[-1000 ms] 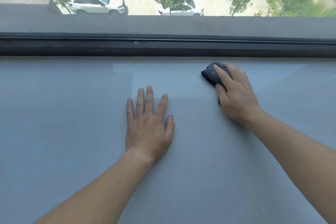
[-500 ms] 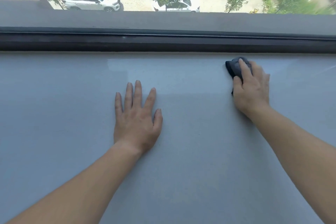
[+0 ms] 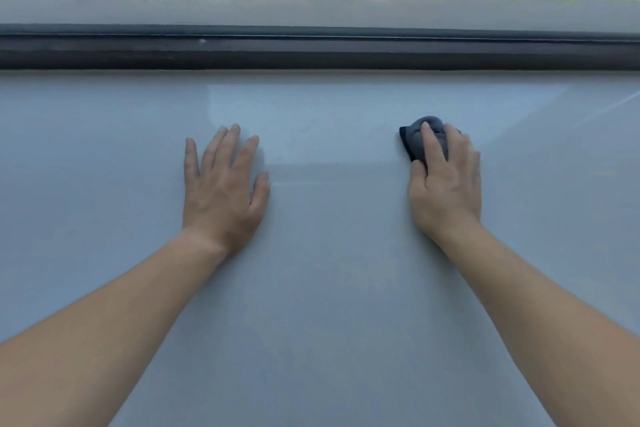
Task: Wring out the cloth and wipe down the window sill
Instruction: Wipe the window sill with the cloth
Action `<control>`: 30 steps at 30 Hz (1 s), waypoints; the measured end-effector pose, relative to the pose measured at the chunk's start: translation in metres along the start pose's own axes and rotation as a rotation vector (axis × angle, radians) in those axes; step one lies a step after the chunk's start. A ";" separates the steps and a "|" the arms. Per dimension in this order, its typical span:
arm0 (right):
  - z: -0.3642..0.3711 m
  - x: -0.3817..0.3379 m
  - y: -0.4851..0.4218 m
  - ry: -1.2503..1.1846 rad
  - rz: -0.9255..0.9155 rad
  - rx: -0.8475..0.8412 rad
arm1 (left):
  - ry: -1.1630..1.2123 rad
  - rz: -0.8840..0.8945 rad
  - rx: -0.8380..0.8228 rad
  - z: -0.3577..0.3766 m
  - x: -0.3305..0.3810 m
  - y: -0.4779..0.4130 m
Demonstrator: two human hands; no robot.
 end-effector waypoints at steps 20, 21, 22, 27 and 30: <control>0.029 -0.010 0.145 0.124 -0.556 -0.201 | -0.097 -0.073 -0.132 0.047 0.063 0.135; 0.023 -0.001 0.131 0.125 -0.486 -0.183 | -0.098 -0.075 -0.132 0.047 0.062 0.135; 0.016 0.009 0.115 0.111 -0.379 -0.157 | -0.098 -0.075 -0.133 0.047 0.062 0.135; 0.017 0.003 0.142 0.021 -0.223 -0.099 | -0.085 -0.079 -0.124 0.046 0.064 0.136; 0.037 -0.014 0.215 0.075 -0.502 -0.188 | -0.079 -0.080 -0.112 0.046 0.064 0.136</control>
Point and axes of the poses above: each hand's wrist, its own y-axis away from the middle knuckle, its own z-axis out of the palm, x = y × z, the point moved 5 cm from there along -y, towards the middle knuckle, and after that the axes turned 8 degrees about -x, right-handed, at the moved point
